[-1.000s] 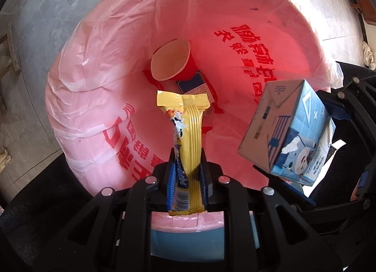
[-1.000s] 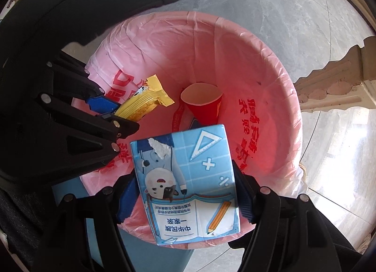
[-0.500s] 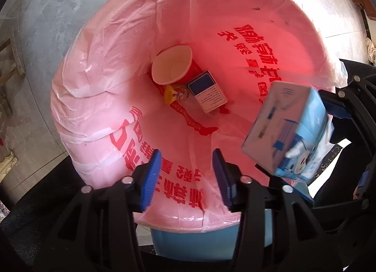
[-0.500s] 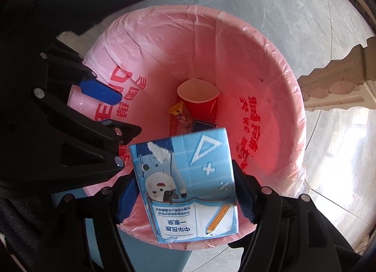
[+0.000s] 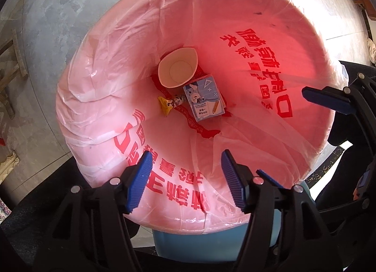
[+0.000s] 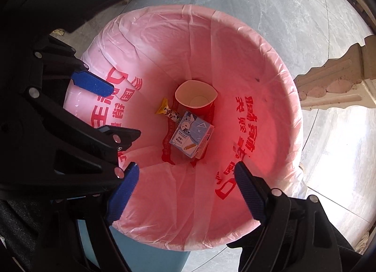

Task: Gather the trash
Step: 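Move both tools up from the bin back over the table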

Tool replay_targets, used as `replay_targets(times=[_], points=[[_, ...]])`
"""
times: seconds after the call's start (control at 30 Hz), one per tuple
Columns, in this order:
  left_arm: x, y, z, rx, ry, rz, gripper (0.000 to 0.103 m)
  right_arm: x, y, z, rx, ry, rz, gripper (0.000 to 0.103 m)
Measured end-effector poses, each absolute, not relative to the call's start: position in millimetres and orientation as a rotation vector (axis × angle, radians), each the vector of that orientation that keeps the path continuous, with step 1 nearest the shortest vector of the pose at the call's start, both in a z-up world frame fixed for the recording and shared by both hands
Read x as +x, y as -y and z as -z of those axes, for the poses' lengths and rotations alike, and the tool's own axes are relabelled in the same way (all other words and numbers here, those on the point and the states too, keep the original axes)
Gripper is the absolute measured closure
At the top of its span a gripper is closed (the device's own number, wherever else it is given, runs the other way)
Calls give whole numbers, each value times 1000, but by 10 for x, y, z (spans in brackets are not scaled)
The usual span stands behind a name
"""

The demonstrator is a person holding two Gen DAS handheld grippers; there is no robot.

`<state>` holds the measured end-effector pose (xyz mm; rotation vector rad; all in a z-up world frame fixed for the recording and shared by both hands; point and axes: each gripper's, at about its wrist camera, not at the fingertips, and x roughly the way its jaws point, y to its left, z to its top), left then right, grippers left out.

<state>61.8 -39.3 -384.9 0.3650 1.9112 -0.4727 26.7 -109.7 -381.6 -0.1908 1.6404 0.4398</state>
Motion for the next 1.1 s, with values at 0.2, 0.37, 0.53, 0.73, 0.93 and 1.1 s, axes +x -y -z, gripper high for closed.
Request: replay_targets(times=[0.2, 0.37, 0.53, 0.73, 0.93, 1.1], points=[[638, 399, 3831, 367, -1909, 472, 43, 244, 1121, 3774, -192, -1637, -438, 22], [640, 380, 3793, 367, -1899, 471, 43, 205, 1126, 3697, -199, -1621, -435, 22], [577, 337, 3464, 373, -1829, 485, 43, 100, 1112, 3338, -199, -1554, -449, 22], [464, 163, 2474, 389, -1616, 542, 38, -9, 1236, 2507, -117, -1427, -498, 22], [617, -56, 1130, 466, -1344, 546, 25, 176, 1530, 1364, -75, -1237, -456, 11], [830, -107, 137, 592, -1205, 612, 20, 473, 1723, 535, -61, -1155, -425, 11]])
